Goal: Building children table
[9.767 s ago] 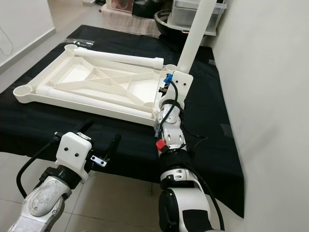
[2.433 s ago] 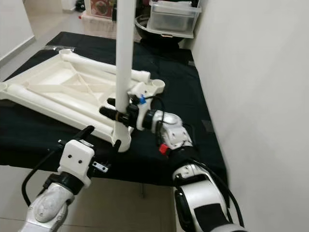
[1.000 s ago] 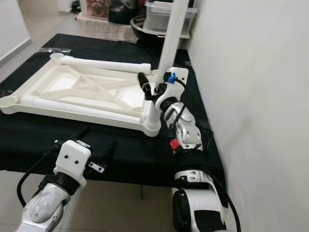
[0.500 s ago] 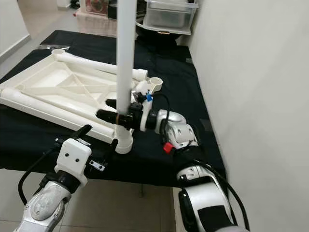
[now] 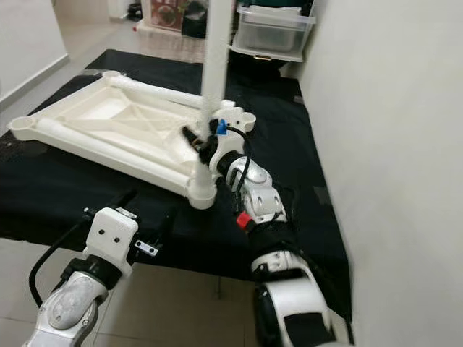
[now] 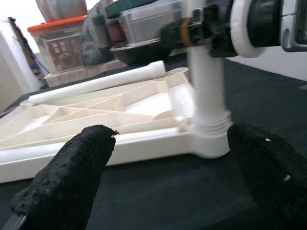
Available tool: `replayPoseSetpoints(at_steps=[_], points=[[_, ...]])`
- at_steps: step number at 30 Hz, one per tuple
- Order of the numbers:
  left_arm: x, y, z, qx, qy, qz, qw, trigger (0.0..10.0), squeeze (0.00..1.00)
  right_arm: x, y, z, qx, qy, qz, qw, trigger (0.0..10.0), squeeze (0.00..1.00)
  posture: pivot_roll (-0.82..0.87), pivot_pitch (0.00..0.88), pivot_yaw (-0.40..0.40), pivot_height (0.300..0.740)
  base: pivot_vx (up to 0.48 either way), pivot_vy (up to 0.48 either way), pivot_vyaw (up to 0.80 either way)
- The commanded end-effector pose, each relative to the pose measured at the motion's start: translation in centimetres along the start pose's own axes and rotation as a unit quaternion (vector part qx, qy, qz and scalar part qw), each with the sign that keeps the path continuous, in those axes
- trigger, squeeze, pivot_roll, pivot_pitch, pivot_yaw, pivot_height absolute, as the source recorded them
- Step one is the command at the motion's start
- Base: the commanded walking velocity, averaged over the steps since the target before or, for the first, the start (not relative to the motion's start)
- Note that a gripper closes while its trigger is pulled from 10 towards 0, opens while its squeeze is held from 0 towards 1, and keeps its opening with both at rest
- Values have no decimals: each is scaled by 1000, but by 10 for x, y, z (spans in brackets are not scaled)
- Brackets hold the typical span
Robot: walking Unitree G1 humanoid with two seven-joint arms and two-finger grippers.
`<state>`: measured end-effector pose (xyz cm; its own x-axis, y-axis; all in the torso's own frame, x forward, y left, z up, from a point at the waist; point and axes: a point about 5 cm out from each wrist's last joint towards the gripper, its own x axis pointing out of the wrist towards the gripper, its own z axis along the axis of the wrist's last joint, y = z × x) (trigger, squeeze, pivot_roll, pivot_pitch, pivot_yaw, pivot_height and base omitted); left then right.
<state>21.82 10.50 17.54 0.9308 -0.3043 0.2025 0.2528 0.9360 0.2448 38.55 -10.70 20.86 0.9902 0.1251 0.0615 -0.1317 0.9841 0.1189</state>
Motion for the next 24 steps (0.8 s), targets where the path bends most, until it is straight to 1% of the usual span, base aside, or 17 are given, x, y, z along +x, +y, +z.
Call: replayPoseSetpoints(at_steps=[1,2,5,7,8,9,10,12,14,16,17,18,19,20,22,23,24], points=[[-1,-3,-3,1,5,-7,1000,10000,0,-8,-28,-17,3,34,-116,993,0,0,134,44,-121,740,0,0,0],[-1,-3,-3,1,5,-7,1000,10000,0,-20,-32,-21,6,35,-206,978,0,0,133,35,-121,740,0,0,0],[-2,-3,-3,0,4,-7,1000,10000,0,-24,-30,-23,10,39,-229,973,0,0,133,35,-121,740,0,0,0],[-2,-3,-3,1,4,-8,1000,10000,0,-25,-21,-26,16,47,-232,971,0,0,135,33,-121,740,0,0,0],[-2,-3,-3,1,4,-8,1000,10000,0,-24,-15,-26,32,45,-221,974,8314,0,135,33,-121,740,0,0,0],[-2,-3,-3,1,4,-8,1000,10000,0,-24,-15,-26,32,45,-221,974,8314,0,135,33,-121,740,0,0,0],[-1,-3,-3,1,4,-9,1000,10000,0,-19,-4,-19,50,12,-164,985,10000,1000,135,35,-120,740,0,0,0],[-1,-3,-3,1,4,-8,1000,10000,0,-17,0,-15,54,-2,-140,989,10000,1000,133,35,-120,740,0,0,0],[-1,-3,-3,1,4,-9,1000,10000,0,-17,-1,-11,50,-16,-140,989,10000,1000,129,38,-118,740,0,0,0],[-1,-4,-3,0,5,-10,1000,10000,0,-15,-8,-3,31,-41,-147,988,10000,1000,128,41,-117,740,0,0,0],[-1,-4,-3,0,5,-10,1000,10000,0,-11,-9,2,43,-56,-100,992,10000,0,128,40,-119,740,0,0,0],[-1,-4,-3,0,5,-10,1000,10000,0,-9,-10,7,49,-72,-50,995,10000,0,128,40,-119,740,0,0,0],[-1,-4,-3,0,5,-10,1000,10000,0,-9,-10,7,49,-72,-50,995,10000,0,128,40,-119,740,0,0,0],[-1,-4,-3,0,4,-10,1000,10000,0,-8,-7,12,61,-84,14,995,10000,0,127,44,-112,740,0,0,0],[-1,-2,-3,1,5,-8,1000,10000,0,-12,-2,15,73,-83,158,981,10000,0,131,46,-112,740,0,0,0],[0,-2,-3,1,5,-7,1000,10000,0,-14,-1,15,76,-76,204,973,10000,0,131,46,-112,740,0,0,0],[0,-2,-3,1,5,-7,1000,10000,0,-14,-1,15,76,-76,204,973,10000,0,131,46,-112,740,0,0,0]])
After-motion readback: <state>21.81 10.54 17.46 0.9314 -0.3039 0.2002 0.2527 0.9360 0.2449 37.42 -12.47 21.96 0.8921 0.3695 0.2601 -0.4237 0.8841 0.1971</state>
